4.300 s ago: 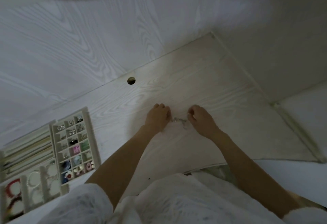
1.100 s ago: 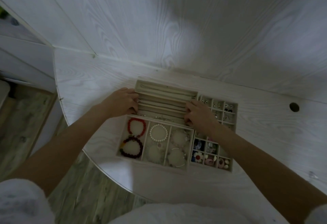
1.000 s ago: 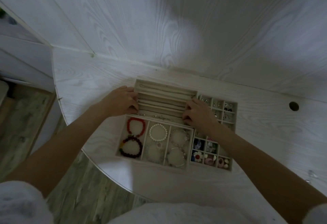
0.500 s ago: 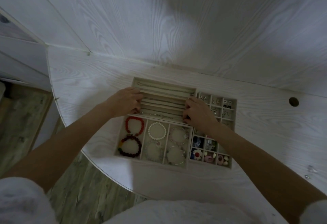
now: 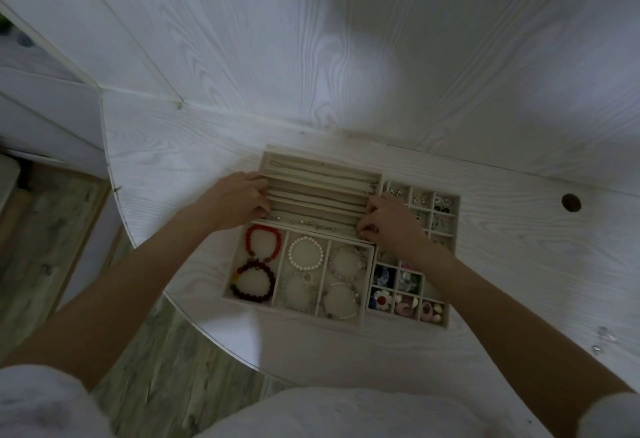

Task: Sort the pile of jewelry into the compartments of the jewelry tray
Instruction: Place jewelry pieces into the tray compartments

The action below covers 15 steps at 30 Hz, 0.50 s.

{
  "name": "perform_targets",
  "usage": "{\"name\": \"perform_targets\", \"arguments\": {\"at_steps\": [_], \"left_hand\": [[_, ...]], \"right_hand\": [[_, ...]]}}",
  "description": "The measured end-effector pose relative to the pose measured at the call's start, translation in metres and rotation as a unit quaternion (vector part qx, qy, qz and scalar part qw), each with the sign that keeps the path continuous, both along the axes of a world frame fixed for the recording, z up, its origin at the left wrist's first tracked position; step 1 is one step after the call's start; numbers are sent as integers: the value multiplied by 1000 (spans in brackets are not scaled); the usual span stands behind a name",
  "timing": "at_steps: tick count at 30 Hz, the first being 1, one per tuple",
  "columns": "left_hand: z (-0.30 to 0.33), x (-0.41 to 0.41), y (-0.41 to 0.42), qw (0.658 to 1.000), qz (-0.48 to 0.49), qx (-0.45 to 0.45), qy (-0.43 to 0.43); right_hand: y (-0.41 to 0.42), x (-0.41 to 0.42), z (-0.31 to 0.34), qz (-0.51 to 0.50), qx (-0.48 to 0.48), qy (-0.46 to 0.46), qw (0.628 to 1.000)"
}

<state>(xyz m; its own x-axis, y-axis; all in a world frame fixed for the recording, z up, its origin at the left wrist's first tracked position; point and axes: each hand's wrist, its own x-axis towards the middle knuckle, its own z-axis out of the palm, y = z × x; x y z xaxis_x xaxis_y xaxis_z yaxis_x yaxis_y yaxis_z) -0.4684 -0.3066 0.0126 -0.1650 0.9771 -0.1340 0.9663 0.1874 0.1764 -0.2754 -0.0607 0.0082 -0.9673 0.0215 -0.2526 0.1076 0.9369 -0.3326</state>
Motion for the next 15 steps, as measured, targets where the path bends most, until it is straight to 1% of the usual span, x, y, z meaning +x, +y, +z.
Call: {"name": "perform_targets", "arguments": {"at_steps": [3, 4, 7, 9, 10, 11, 12, 13, 14, 15], "left_hand": [[9, 20, 6, 996, 31, 84, 22], [13, 33, 11, 992, 53, 116, 14], [27, 95, 40, 970, 131, 203, -37], [30, 149, 71, 958, 157, 226, -87], [31, 173, 86, 956, 167, 211, -115], [30, 199, 103, 958, 171, 176, -145], [26, 211, 115, 962, 186, 121, -160], [22, 233, 130, 966, 192, 63, -162], [15, 243, 140, 968, 201, 26, -151], [11, 258, 150, 967, 208, 10, -146]], "right_hand": [[5, 20, 7, -55, -39, 58, 996], [6, 29, 11, -66, -44, 82, 993], [14, 76, 26, -114, -41, 134, 984], [27, 120, 37, -190, -43, 138, 971], [34, 138, 38, -231, -60, 130, 962], [43, 164, 40, -271, -79, 128, 951], [51, 178, 36, -302, -95, 126, 940], [61, 207, 34, -335, -99, 122, 929], [71, 224, 28, -363, -93, 116, 920], [81, 250, 23, -388, -85, 111, 911]]}}
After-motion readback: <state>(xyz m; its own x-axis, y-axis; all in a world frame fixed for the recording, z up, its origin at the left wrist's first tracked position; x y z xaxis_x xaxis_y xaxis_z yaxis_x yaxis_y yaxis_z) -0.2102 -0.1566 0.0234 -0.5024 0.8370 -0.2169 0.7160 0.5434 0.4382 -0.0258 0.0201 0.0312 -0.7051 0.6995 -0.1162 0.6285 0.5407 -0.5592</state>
